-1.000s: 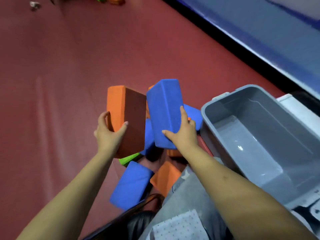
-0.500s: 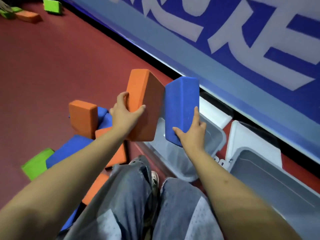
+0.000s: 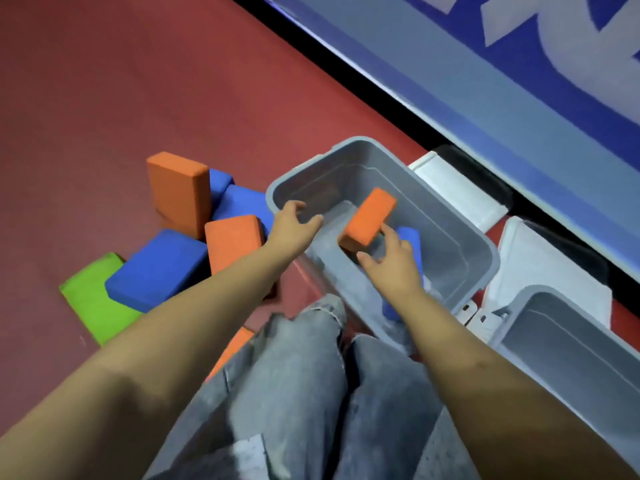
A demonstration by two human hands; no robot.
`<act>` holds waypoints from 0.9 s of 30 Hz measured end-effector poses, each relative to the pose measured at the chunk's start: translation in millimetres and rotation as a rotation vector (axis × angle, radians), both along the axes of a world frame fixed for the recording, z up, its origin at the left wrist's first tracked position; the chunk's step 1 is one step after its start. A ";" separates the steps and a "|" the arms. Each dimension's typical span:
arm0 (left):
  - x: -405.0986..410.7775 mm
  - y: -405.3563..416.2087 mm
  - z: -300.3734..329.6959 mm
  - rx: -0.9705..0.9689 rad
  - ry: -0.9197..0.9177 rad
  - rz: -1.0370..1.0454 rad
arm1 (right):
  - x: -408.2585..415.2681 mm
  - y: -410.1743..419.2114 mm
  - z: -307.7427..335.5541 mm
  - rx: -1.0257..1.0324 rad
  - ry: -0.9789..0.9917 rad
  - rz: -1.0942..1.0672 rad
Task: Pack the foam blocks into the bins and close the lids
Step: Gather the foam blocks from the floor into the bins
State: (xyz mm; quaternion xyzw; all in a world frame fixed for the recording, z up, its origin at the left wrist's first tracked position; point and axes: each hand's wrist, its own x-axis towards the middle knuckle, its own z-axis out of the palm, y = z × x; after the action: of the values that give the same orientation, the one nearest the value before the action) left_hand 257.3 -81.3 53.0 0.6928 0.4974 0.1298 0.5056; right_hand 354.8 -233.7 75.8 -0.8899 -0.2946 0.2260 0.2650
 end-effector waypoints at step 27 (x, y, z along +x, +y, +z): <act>-250.4 40.1 -255.3 -0.679 0.449 0.198 | -156.4 160.8 -107.8 -0.493 0.510 0.467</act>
State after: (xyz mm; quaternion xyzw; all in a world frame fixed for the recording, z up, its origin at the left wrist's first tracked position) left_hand 6.9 -41.2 -202.3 0.4468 0.6739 -0.1478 0.5695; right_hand 198.5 -72.9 -32.0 -0.7515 -0.3505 0.5567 0.0501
